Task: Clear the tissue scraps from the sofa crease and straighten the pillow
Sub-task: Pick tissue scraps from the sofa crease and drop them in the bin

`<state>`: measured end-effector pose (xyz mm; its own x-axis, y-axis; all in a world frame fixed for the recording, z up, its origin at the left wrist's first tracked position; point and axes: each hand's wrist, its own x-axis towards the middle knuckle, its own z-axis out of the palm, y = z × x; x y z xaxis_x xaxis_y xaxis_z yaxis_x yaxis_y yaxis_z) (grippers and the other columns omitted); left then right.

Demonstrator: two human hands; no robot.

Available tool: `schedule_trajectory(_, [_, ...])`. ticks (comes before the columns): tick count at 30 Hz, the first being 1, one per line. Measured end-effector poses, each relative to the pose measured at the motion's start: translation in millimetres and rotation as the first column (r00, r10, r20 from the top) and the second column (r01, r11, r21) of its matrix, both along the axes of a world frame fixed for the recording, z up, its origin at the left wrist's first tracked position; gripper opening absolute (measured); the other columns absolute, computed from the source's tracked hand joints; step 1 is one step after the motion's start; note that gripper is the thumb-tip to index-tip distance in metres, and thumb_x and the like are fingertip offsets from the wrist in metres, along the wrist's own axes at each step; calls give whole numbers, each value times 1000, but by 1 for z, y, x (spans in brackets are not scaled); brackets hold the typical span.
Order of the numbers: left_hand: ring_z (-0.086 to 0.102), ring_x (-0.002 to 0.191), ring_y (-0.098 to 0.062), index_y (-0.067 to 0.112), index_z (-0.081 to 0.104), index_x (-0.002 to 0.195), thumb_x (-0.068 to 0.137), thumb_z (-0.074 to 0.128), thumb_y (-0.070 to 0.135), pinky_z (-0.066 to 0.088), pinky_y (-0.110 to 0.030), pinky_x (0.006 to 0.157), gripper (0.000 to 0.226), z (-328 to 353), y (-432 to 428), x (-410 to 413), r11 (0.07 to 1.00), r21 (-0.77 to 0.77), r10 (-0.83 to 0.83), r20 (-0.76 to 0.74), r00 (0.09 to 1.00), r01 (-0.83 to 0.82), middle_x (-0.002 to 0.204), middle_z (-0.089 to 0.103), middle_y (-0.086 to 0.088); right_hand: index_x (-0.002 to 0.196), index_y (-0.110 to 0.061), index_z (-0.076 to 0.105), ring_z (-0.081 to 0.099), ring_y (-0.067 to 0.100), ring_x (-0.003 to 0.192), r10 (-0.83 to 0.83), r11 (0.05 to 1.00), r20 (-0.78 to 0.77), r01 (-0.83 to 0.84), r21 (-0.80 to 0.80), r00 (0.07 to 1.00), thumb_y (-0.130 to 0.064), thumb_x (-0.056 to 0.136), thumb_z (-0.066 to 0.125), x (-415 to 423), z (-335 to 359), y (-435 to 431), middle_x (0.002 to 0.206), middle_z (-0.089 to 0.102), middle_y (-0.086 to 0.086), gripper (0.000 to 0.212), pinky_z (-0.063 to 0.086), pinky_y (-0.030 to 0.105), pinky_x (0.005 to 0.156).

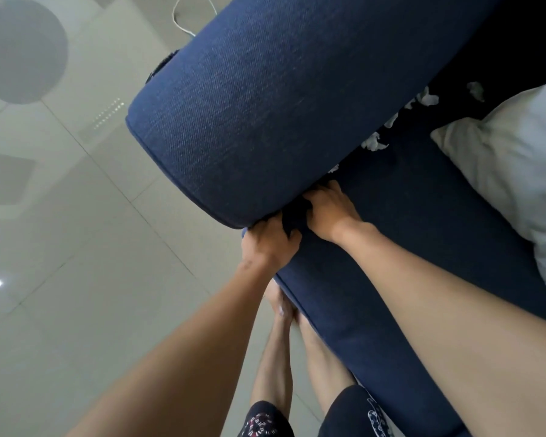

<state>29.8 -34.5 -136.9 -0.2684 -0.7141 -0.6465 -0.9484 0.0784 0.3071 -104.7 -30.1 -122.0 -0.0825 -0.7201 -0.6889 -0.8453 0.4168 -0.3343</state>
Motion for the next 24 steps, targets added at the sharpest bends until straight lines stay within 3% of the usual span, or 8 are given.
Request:
schedule_trajectory(5, [61,103,-32,21,52,133,92,51,30,40,-28,69,42,14,5,-4,998,-42,34,-24,999,-35,115,67,-8,129,-13,58,48,30,122,-221,967,91,230,-109,971,-5,92,49,-2,6,12,138,51,8,38,50,43,92])
schedule_trajectory(10, [63,104,-31,20,58,130,92,53,24,43,-28,73,39,39,8,-9,996,-52,62,-89,994,-67,116,69,-7,107,-10,65,63,24,103,-486,834,191,518,-191,853,-19,90,62,-11,18,30,115,66,6,19,55,42,85])
schedule_trajectory(14, [63,97,-33,12,62,114,90,58,24,48,-33,72,26,60,12,-18,995,-35,94,-106,990,-98,110,67,-9,95,-11,62,68,24,85,-559,774,181,588,-236,809,-18,87,66,-20,38,41,95,70,5,12,58,40,72])
schedule_trajectory(17, [62,89,-34,9,57,102,92,53,24,51,-39,70,19,83,9,-33,996,-25,81,-125,989,-85,102,64,-10,107,-13,56,67,26,85,-595,733,187,623,-271,782,-18,87,66,-31,59,44,100,68,7,23,57,42,72])
schedule_trajectory(20, [60,85,-32,12,52,101,94,48,30,54,-44,72,20,113,-1,-54,995,-57,70,-165,984,-80,98,61,-7,119,-14,58,66,27,94,-597,713,182,621,-326,781,-20,91,60,-49,85,39,108,69,7,29,56,40,76])
schedule_trajectory(24, [62,82,-30,17,52,112,94,47,34,55,-44,72,25,157,-25,-85,994,-112,-10,-263,965,-20,90,67,-7,104,-14,66,66,22,83,-626,631,242,664,-402,741,-21,92,57,-78,135,25,89,67,-3,17,56,40,71])
